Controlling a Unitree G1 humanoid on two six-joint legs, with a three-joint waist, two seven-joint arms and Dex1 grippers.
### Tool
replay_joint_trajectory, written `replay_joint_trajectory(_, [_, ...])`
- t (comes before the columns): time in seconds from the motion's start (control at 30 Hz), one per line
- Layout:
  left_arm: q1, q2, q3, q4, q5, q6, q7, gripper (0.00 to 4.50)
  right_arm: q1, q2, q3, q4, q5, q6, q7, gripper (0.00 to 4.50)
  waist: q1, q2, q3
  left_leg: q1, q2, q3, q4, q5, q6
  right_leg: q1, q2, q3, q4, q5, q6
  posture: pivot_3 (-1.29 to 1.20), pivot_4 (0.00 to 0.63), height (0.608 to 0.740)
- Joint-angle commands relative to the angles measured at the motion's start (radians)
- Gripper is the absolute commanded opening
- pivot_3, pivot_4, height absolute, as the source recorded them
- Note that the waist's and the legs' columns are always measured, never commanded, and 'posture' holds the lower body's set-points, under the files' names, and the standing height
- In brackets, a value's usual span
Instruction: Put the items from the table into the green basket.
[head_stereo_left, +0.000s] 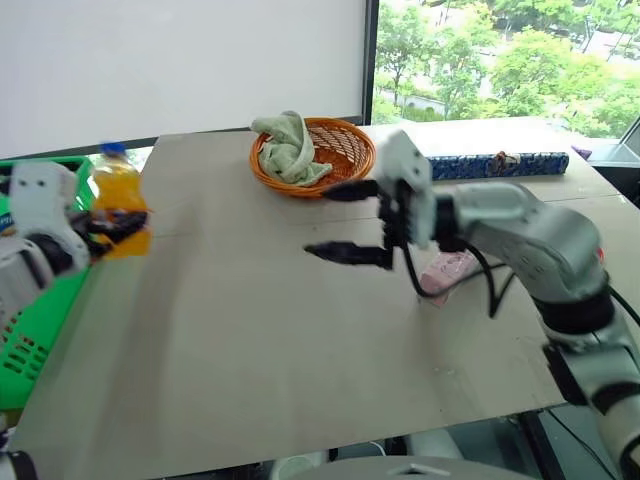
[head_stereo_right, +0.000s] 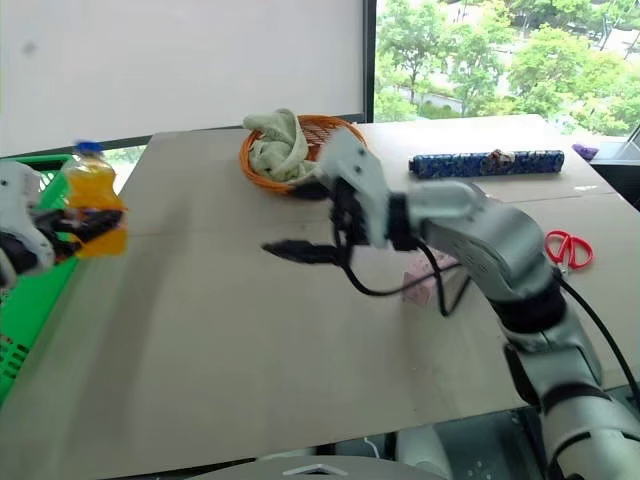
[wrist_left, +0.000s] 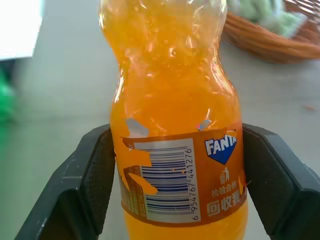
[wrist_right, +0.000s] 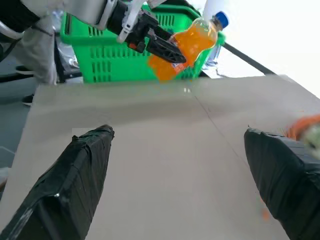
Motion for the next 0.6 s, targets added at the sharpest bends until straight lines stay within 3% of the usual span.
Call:
replay_joint_trajectory(0.03, [-0.045, 0.14, -0.036, 0.268, 0.295, -0.377, -0.024, 3.14, -0.093, 0.065, -0.002, 0.099, -0.059, -0.045, -0.002, 4.5, 0.015, -0.002, -0.001, -0.001, 0.0, -0.001, -0.002, 0.001, -0.001, -0.001, 0.0, -0.001, 0.0, 0.0, 0.0, 0.23, 0.0, 0.74])
replay_joint_trajectory(0.13, [-0.153, 0.196, -0.139, 0.584, 0.449, -0.624, -0.027, 3.14, -0.146, 0.116, -0.014, 0.148, -0.079, -0.051, -0.006, 4.5, 0.034, -0.006, -0.005, -0.001, -0.001, 0.002, -0.011, 0.001, -0.002, -0.004, -0.001, -0.003, -0.002, 0.001, 0.002, 0.23, 0.0, 0.74])
replay_joint_trajectory(0.3, [-0.408, 0.198, -0.273, 0.977, 0.605, -0.801, -0.06, 3.14, -0.176, 0.152, -0.036, 0.168, -0.098, -0.061, -0.001, 4.5, 0.064, -0.016, -0.011, -0.016, -0.002, 0.0, -0.009, 0.003, -0.006, -0.017, -0.003, -0.011, -0.001, 0.003, 0.004, 0.22, 0.0, 0.74])
replay_joint_trajectory(0.33, [-0.445, 0.198, -0.288, 1.032, 0.622, -0.818, -0.064, 3.61, -0.178, 0.155, -0.044, 0.164, -0.094, -0.057, -0.002, 4.5, 0.064, -0.017, -0.012, -0.017, -0.002, 0.002, -0.009, 0.003, -0.006, -0.017, -0.001, -0.013, -0.001, 0.003, 0.004, 0.22, 0.0, 0.74])
replay_joint_trajectory(0.4, [-0.506, 0.193, -0.299, 1.097, 0.636, -0.832, -0.073, 4.41, -0.175, 0.152, -0.054, 0.147, -0.087, -0.05, 0.006, 4.5, 0.064, -0.024, -0.016, -0.017, -0.002, 0.002, -0.009, 0.003, -0.006, -0.017, 0.001, -0.015, -0.001, 0.003, 0.004, 0.2, 0.0, 0.74])
replay_joint_trajectory(0.6, [-0.646, 0.135, -0.298, 1.076, 0.637, -0.884, -0.127, 4.47, -0.152, 0.133, -0.07, 0.105, -0.085, -0.034, 0.022, 4.5, 0.062, -0.026, -0.017, -0.015, -0.001, -0.004, -0.001, 0.0, -0.002, -0.012, -0.004, -0.017, 0.0, 0.003, 0.004, 0.2, 0.0, 0.74])
